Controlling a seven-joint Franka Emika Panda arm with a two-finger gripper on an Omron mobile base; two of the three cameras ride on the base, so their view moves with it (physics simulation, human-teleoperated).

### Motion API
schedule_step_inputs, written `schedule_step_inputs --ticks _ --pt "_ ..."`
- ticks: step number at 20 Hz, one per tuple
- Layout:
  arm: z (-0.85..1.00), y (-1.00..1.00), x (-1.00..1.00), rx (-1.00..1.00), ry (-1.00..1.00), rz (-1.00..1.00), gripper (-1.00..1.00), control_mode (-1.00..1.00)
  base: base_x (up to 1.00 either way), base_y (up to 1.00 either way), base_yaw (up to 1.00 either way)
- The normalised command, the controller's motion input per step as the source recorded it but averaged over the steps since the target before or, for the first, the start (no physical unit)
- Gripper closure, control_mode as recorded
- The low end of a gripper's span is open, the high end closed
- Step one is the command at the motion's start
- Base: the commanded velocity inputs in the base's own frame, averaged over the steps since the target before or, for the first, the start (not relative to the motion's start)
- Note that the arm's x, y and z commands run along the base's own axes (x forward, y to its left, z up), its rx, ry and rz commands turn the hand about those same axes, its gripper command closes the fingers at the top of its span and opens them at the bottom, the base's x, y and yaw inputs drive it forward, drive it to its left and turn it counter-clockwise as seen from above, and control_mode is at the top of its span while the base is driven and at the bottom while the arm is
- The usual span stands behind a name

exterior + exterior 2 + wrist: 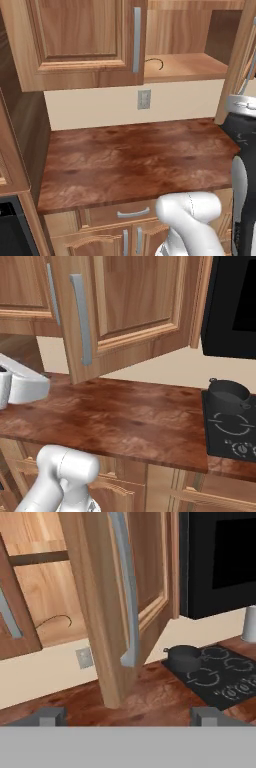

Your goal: Open the cabinet and move the ladle to the pot. Then close the cabinet.

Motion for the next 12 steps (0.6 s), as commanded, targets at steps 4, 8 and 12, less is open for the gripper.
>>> schedule_step_inputs --ticks 4,8,12 --pt "0.00 1.00 -0.66 -0.02 0.04 -0.06 -1.00 -1.00 0.00 0.00 0.00" --pt "0.00 0.99 0.08 -0.01 0.12 -0.02 -1.00 -1.00 0.00 0.00 0.00" --pt "0.00 0.64 0.46 0.00 0.11 0.00 -1.00 -1.00 0.00 0.00 0.00"
